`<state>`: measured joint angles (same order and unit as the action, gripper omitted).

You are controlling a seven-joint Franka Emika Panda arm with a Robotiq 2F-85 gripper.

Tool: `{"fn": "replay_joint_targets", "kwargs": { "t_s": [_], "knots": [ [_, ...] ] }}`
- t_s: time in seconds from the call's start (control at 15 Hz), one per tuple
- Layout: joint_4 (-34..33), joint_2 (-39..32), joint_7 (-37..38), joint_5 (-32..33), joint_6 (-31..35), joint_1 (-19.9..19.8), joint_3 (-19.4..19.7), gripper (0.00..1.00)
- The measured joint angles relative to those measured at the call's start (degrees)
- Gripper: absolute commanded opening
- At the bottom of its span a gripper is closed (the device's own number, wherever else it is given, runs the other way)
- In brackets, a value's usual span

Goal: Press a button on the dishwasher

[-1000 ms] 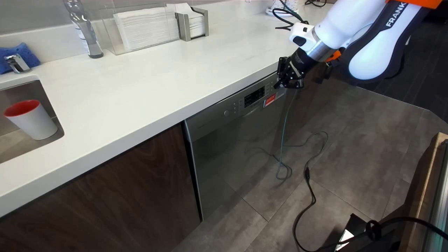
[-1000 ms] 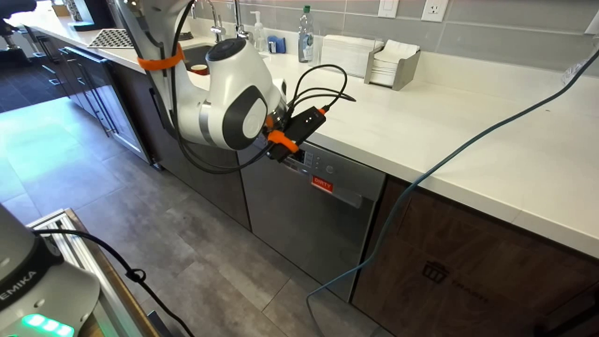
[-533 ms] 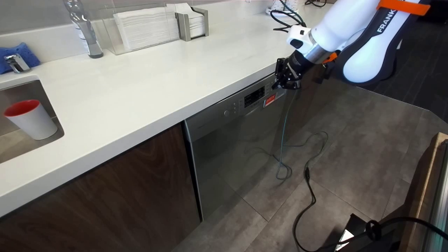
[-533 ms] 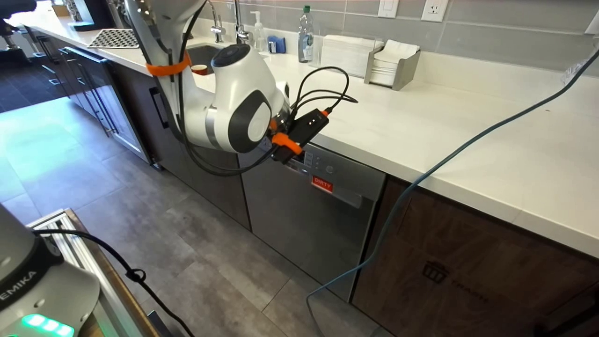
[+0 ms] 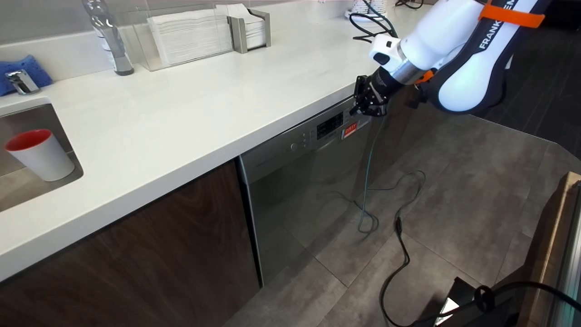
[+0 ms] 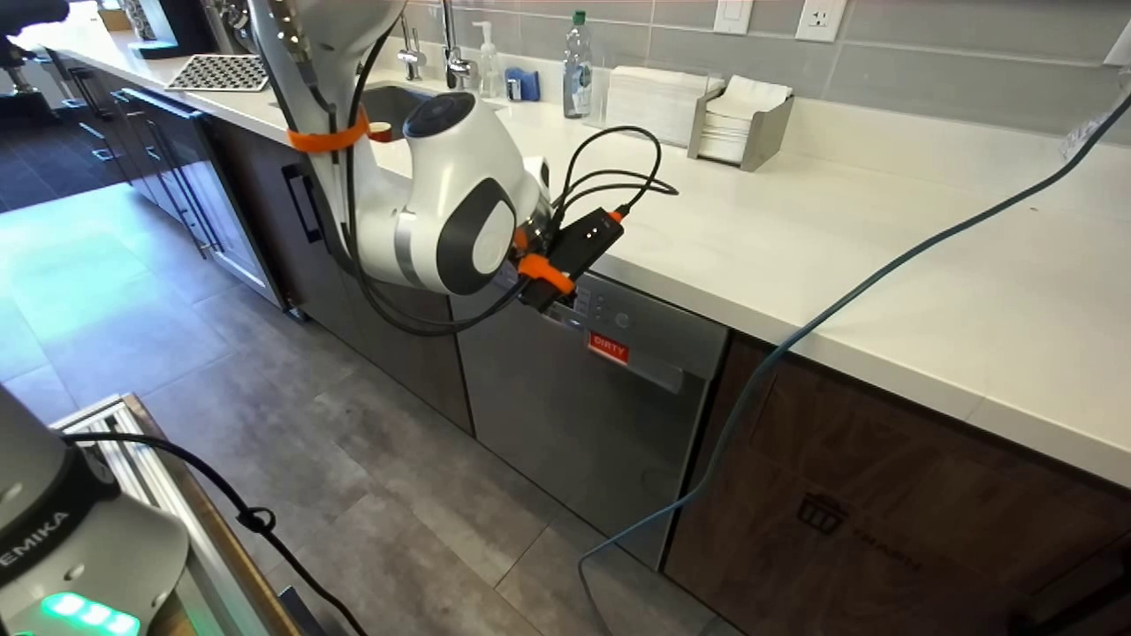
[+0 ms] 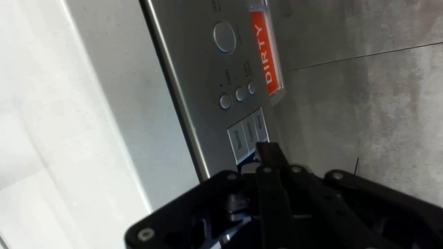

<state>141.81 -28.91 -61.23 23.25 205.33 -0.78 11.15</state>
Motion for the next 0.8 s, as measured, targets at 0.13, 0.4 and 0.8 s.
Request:
{"fn": "replay_joint_targets", "kwargs": {
  "t_s": [0.13, 0.4, 0.8],
  "knots": [
    [-0.23, -0.47, 0.00, -0.28, 0.44, 0.25, 0.27, 0.00],
    [-0.29, -0.91, -0.11, -0.80, 1.71, 0.37, 0.70, 0.00],
    [-0.29, -0.96, -0.11, -0.87, 1.98, 0.37, 0.85, 0.00]
  ]
}}
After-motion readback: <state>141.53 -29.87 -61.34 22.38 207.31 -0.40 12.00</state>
